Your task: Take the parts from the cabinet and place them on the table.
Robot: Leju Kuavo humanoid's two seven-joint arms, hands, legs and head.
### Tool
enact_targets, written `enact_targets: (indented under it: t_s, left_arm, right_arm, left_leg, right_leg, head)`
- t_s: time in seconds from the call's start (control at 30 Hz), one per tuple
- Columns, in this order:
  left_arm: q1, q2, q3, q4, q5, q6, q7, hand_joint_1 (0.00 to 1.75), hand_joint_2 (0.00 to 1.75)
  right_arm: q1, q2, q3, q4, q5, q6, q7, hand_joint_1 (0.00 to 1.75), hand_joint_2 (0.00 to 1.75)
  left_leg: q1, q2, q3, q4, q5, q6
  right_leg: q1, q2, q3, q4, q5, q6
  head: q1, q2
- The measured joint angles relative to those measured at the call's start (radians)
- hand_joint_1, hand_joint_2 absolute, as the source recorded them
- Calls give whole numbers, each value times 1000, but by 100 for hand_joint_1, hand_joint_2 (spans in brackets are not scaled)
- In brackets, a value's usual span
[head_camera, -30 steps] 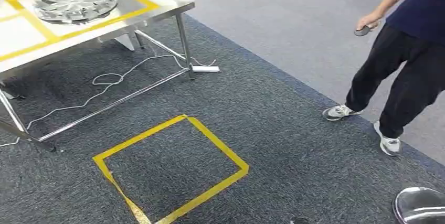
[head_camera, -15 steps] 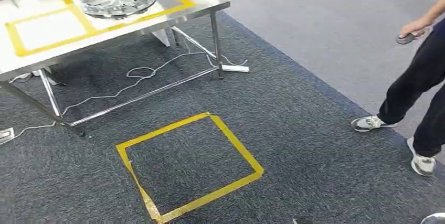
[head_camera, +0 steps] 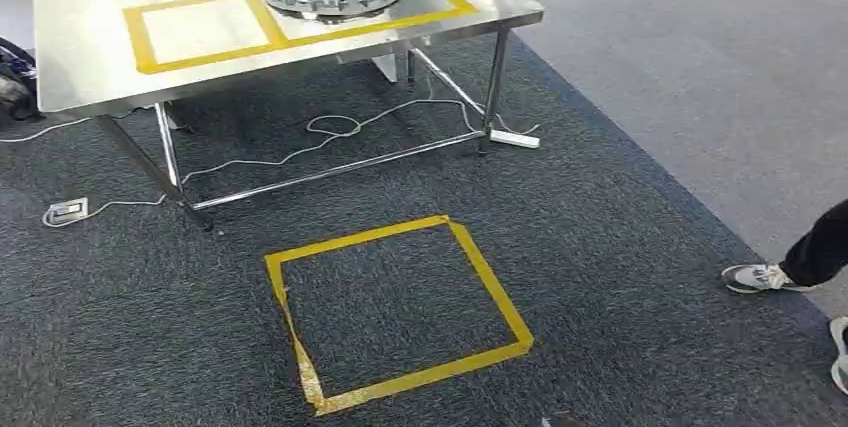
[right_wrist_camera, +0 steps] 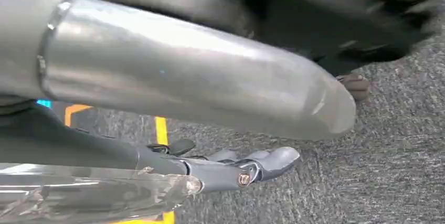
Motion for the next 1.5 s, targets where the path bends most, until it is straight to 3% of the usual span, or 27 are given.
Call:
enact_targets:
  t_s: [0.03,0.07,0.1,0.13,0.17,0.3,0.33,0.37,0.4,0.47,0.5,0.53,0.6,0.63,0.67,0.7,0.83,0.9,0.97,1.0,1.03,1.1,1.17,1.23,1.3,1.33,1.5]
  left_arm:
    - [-1,-2,2,0,0,-3,0,175,175]
    - [-1,-4,4,0,0,-6,0,175,175]
    - [-2,-5,5,0,-1,-9,0,175,175]
    - [-5,-5,5,0,-2,-10,0,175,175]
    - [-8,-5,5,0,-2,-10,0,175,175]
    - [-13,-6,4,0,-3,-4,0,175,175]
    - [-13,-6,5,0,-4,-3,0,175,175]
    - [-14,-6,5,0,-4,-1,0,175,175]
    - [-19,-6,4,0,-5,-1,0,175,175]
    - [-20,-6,3,0,-5,-1,0,175,175]
    - [-20,-6,3,0,-4,-1,0,175,175]
    - [-20,-6,3,1,-4,-1,0,175,175]
    - [-19,-6,3,1,-5,-1,0,175,175]
    - [-19,-6,3,1,-5,0,0,175,175]
    - [-19,-6,3,1,-5,1,0,175,175]
    - [-24,-6,2,1,-5,2,0,175,175]
    - [-18,-6,0,1,-11,9,0,175,175]
    - [-20,-6,-3,1,-11,11,0,175,175]
    - [-21,-6,-7,2,-12,11,0,175,175]
    - [-21,-6,-8,2,-12,11,0,175,175]
    - [-22,-6,-11,4,-11,12,0,175,175]
    - [-30,-6,-19,8,-11,14,0,175,175]
    - [-55,-3,-36,23,-11,25,0,175,175]
    - [-95,3,-64,52,-21,48,0,175,175]
    - [-118,6,-86,72,-25,56,0,175,175]
    - [-126,9,-96,81,-26,58,0,175,175]
    - [-147,24,-124,104,-22,69,0,175,175]
  right_arm:
    - [2,0,0,0,-1,0,0,0,0]
    - [2,0,0,0,-1,1,-2,0,0]
    - [1,0,0,0,-2,2,-4,0,0]
    - [0,0,0,0,-3,2,-6,0,0]
    - [1,0,0,0,-3,3,-8,0,0]
    - [-3,0,-1,0,-3,2,-13,0,0]
    - [-3,1,-1,0,-3,2,-14,0,0]
    - [-5,1,-1,0,-3,2,-16,0,0]
    - [-5,1,-1,0,-3,2,-16,0,0]
    - [-1,1,-1,0,-3,2,-16,0,0]
    - [1,1,-1,0,-3,1,-16,0,0]
    - [1,1,-1,0,-2,1,-17,0,0]
    - [-1,1,-1,0,0,1,-19,0,0]
    - [-2,1,-1,0,0,1,-21,0,0]
    - [-2,1,-1,0,0,1,-21,0,0]
    - [-2,1,-1,0,0,1,-21,0,0]
    - [-5,1,-1,0,0,-2,-21,0,0]
    - [-7,1,-1,0,-1,-2,-21,0,0]
    - [-5,1,-1,0,-4,-2,-20,0,0]
    - [-3,1,-1,0,-4,-2,-20,0,0]
    - [-1,1,-1,0,-5,-2,-20,0,0]
    - [0,-2,-2,0,-13,-4,-23,0,0]
    - [-5,-5,-4,0,-31,-5,-35,0,0]
    - [-14,-5,-12,0,-47,-4,-51,0,0]
    - [-15,-6,-13,0,-53,-2,-53,0,0]
    - [-14,-7,-16,0,-55,-1,-54,0,0]
    - [-11,-11,-21,0,-53,-3,-40,0,0]
  left_leg:
    - [0,-13,1,0,0,0]
    - [1,-27,2,1,0,-1]
    - [3,-39,4,1,-1,-3]
    - [5,-52,6,2,-2,-7]
    - [1,-61,3,6,-4,-15]
    - [8,-99,-10,5,4,-40]
    - [9,-81,-11,11,-1,-42]
    - [3,-28,-22,38,-22,-46]
    - [3,-1,-52,96,-59,-51]
    - [6,14,-137,269,-138,-57]
    - [6,14,-165,325,-151,-58]
    - [6,14,-167,325,-137,-58]
    - [5,21,-109,213,-63,-54]
    - [4,42,-57,119,-21,-51]
    - [1,97,-12,43,-1,-46]
    - [-6,97,-4,14,-14,-42]
    - [-2,50,-4,10,-12,-19]
    - [4,35,-2,9,-8,-7]
    - [3,14,-3,9,-9,-3]
    - [2,2,-3,10,-9,-2]
    - [2,-10,-2,10,-10,-1]
    - [3,-26,2,10,-12,-1]
    - [4,-41,8,11,-16,-9]
    - [-3,-49,2,17,-18,-18]
    - [-3,-47,-1,18,-12,7]
    - [-3,-45,0,15,-12,10]
    - [-2,-37,6,2,-8,1]
  right_leg:
    - [0,0,-2,-9,20,-1]
    - [-1,1,17,-63,62,-1]
    - [-3,7,57,-154,114,-3]
    - [-6,29,100,-247,158,-3]
    - [-15,91,122,-305,163,0]
    - [-8,61,135,-312,161,-24]
    - [-14,46,137,-318,166,-33]
    - [-13,39,138,-318,165,-38]
    - [-12,27,138,-318,163,-44]
    - [-9,-1,136,-318,161,-47]
    - [-8,-16,136,-318,160,-48]
    - [-8,-29,137,-318,159,-49]
    - [-7,-52,142,-317,155,-45]
    - [-7,-62,147,-317,153,-42]
    - [-4,-70,151,-318,149,-37]
    - [6,-77,150,-310,141,-28]
    - [4,-114,172,-326,133,-8]
    - [0,-27,138,-253,84,1]
    - [0,-2,53,-80,8,2]
    - [1,0,18,-18,-7,2]
    - [1,0,1,-2,6,1]
    - [1,1,35,-109,90,-3]
    - [-2,8,111,-288,178,-4]
    - [-3,19,125,-314,170,-11]
    - [-5,21,119,-316,177,-6]
    - [-3,24,118,-316,180,-10]
    - [1,31,116,-315,178,-22]
  head:
    - [1,0]
    - [1,0]
    - [0,0]
    - [1,0]
    - [3,0]
    - [-2,0]
    - [-1,0]
    - [-8,0]
    - [-13,0]
    - [-13,0]
    - [-13,0]
    - [-13,0]
    - [-13,0]
    - [-13,0]
    - [-14,0]
    - [-17,0]
    - [-14,0]
    - [-4,0]
    - [-4,0]
    - [-4,0]
    - [-5,0]
    - [-4,0]
    - [-3,0]
    - [-6,0]
    - [-5,0]
    - [-6,0]
    - [-6,0]
